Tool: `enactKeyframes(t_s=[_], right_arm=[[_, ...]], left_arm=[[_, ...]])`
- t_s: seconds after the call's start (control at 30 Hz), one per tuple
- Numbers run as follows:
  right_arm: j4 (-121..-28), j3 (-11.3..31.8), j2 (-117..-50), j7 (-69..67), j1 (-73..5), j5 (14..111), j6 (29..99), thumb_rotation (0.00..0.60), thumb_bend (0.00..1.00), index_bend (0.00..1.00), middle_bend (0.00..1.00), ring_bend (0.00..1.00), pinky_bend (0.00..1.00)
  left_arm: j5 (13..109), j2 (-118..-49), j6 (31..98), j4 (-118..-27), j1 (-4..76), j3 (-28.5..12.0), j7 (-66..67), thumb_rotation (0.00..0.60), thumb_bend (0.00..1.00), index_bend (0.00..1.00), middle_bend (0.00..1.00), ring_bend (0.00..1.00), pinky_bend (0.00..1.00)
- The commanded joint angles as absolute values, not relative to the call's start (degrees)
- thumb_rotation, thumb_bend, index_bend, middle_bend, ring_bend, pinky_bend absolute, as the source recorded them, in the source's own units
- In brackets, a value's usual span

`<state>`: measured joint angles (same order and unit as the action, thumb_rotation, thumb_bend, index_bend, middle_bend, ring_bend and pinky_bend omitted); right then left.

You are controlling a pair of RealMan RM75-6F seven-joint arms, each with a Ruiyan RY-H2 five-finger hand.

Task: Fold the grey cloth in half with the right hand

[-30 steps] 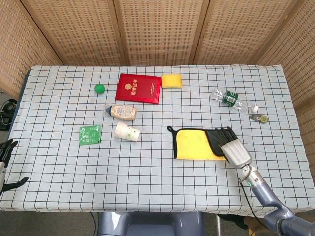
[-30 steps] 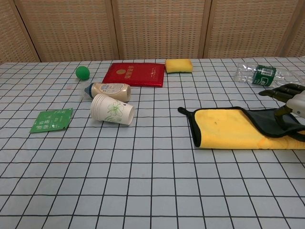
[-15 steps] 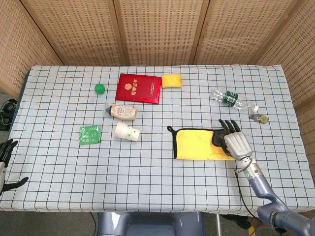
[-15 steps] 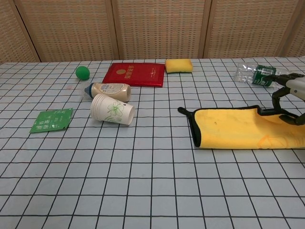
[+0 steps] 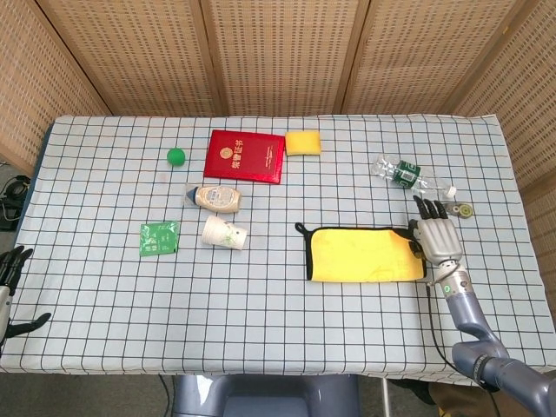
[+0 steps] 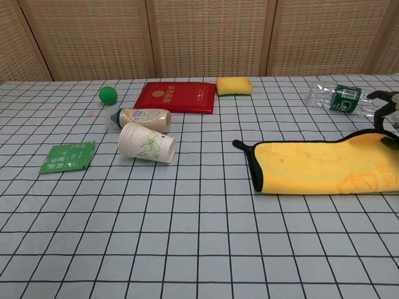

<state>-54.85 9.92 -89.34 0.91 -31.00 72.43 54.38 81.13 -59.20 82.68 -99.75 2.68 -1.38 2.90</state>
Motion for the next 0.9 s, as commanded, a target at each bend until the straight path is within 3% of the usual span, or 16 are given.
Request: enactKeyframes(t_s=[0.03,0.17,0.27,0.47,0.6,0.9], right_arm=[[-52.5,10.1,-90.5,0.8,-31.5,71.7,53.1,0.6,0.39,0.34,0.0,0.0,0.0],[-49.4,10.7,-92.1,1.0,-31.7,71.0,53.3,0.6,0.1,0.09,0.0,0.0,0.0],[-49.7,11.7,-92.3,-0.8,-31.2,71.2,56.0,0.6,0.01,0.04,0.0,0.0,0.0],[-55.8,12.5,-88.3,-3.9,-29.3,73.6,62.5,0.6,0.0,0.04,0.0,0.0,0.0],[-66.4,12.1,-81.5,-5.9,-25.9,76.1,68.3,0.6,0.0,0.04,0.0,0.0,0.0],[-86.0,6.3,-67.8,-4.5,-17.1,84.9,80.1,0.6,0.0,0.0,0.0,0.0,0.0]], left_arm=[[81.2,-59.2,82.7,-99.8,2.7,-1.4,3.0,0.6,0.0,0.0,0.0,0.0,0.0],[81.0,-59.3,82.7,-99.8,2.7,-1.4,3.2,0.6,0.0,0.0,0.0,0.0,0.0],[81.0,-59.3,82.7,-99.8,2.7,-1.4,3.2,0.6,0.0,0.0,0.0,0.0,0.0],[81.1,-59.1,82.8,-99.9,2.6,-1.4,2.8,0.6,0.0,0.0,0.0,0.0,0.0],[81.7,-58.8,83.3,-100.0,2.5,-1.3,2.2,0.6,0.0,0.0,0.0,0.0,0.0],[83.6,-58.2,85.0,-100.0,1.6,-0.8,0.7,0.6,0.0,0.0,0.0,0.0,0.0]])
